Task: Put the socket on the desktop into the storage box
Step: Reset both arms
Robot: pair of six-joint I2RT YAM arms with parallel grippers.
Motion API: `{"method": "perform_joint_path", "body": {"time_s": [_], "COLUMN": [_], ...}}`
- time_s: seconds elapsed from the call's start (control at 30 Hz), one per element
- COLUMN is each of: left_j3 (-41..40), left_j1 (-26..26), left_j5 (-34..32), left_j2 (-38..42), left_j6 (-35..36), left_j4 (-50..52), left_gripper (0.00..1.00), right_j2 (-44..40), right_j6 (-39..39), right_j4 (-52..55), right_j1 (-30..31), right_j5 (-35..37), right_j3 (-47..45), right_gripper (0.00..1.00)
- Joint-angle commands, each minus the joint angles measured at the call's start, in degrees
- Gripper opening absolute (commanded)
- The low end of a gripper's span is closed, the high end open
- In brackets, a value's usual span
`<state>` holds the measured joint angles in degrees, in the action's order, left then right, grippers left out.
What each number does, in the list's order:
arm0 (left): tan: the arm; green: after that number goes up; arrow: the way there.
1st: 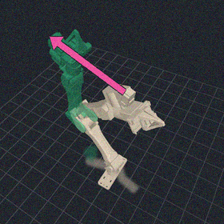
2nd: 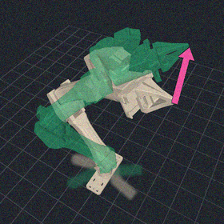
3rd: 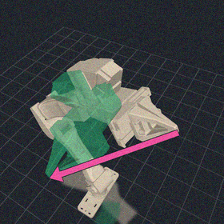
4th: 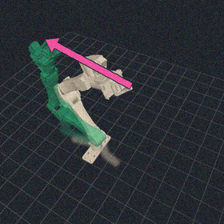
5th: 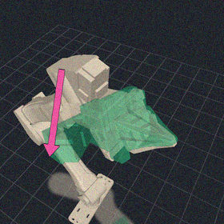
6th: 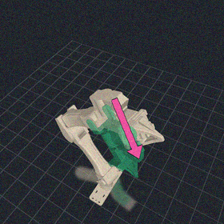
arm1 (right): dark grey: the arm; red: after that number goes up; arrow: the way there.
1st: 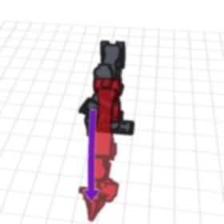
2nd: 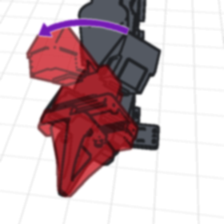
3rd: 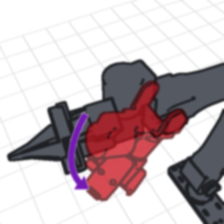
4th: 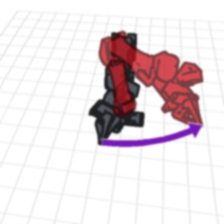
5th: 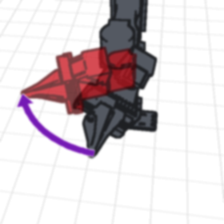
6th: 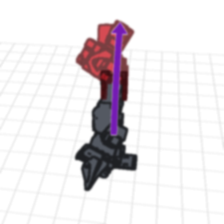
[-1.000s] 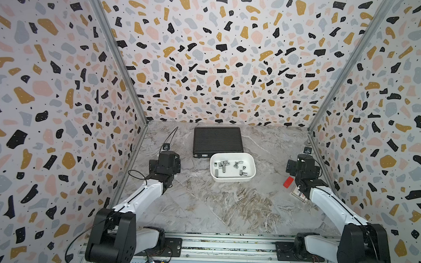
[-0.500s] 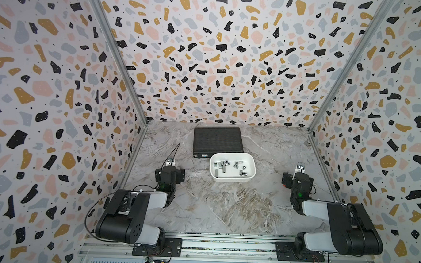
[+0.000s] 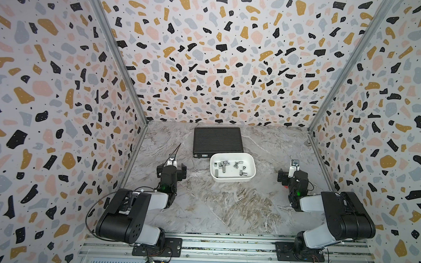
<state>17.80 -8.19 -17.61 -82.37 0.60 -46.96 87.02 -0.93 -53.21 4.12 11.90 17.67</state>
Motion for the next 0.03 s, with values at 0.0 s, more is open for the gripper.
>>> {"method": "perform_joint_path", "body": {"time_s": [0.0], "left_j3": [0.57], "left_j1": [1.19], "left_j5": [3.55], "left_j2": [0.54], "left_j6": [-0.38], "left_j4": [-1.41], "left_gripper": [1.0], "right_j2": [-0.19], "right_j6": [-1.62], "right_j4": [0.28], "right_j1": [0.01], "right_j5": [-2.83], "right_j3": [1.49], "right_gripper": [1.0]}}
